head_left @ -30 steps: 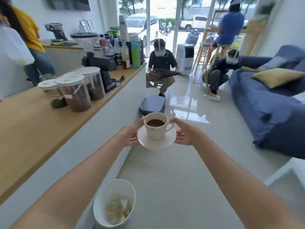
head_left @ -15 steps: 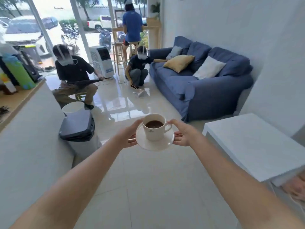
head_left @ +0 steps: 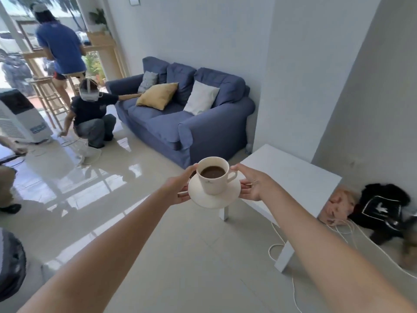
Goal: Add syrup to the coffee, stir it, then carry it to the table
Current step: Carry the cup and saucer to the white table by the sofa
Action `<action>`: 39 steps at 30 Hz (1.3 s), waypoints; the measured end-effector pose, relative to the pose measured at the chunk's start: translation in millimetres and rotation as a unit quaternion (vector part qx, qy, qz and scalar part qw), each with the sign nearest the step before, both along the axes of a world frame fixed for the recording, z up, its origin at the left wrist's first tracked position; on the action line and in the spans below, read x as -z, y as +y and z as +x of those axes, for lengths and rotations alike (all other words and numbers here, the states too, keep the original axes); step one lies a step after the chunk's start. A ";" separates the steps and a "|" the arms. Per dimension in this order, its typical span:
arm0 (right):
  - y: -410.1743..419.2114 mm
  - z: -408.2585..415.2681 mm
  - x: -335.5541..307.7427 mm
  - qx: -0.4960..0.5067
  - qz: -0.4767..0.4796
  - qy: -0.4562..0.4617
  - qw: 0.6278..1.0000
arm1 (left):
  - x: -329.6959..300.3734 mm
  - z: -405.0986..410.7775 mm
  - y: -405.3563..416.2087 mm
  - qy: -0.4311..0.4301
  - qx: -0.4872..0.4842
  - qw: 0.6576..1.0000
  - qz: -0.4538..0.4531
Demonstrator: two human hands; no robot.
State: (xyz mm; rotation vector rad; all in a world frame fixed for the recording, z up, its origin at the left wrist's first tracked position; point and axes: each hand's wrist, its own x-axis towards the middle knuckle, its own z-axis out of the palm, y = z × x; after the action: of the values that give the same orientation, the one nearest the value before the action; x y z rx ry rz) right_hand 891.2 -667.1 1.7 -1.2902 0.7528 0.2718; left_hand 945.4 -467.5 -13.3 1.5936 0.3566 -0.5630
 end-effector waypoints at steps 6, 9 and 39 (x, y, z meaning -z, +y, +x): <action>-50.8 32.0 3.5 0.059 0.013 0.004 0.998 | 5.7 57.6 -59.1 0.009 0.049 0.999 -0.002; -86.9 53.2 11.6 0.087 0.016 0.010 0.996 | 10.8 89.2 -97.3 0.009 0.074 0.997 0.006; -333.7 266.0 72.6 0.294 0.055 0.013 0.954 | 56.3 371.8 -388.3 0.049 0.276 0.959 0.039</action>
State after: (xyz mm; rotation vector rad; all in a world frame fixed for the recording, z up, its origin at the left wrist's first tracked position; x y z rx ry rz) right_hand 1157.2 -1000.8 -70.9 -0.9070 1.0898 -0.1515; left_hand 1317.1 -855.8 -69.5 1.7489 -0.0036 -1.0677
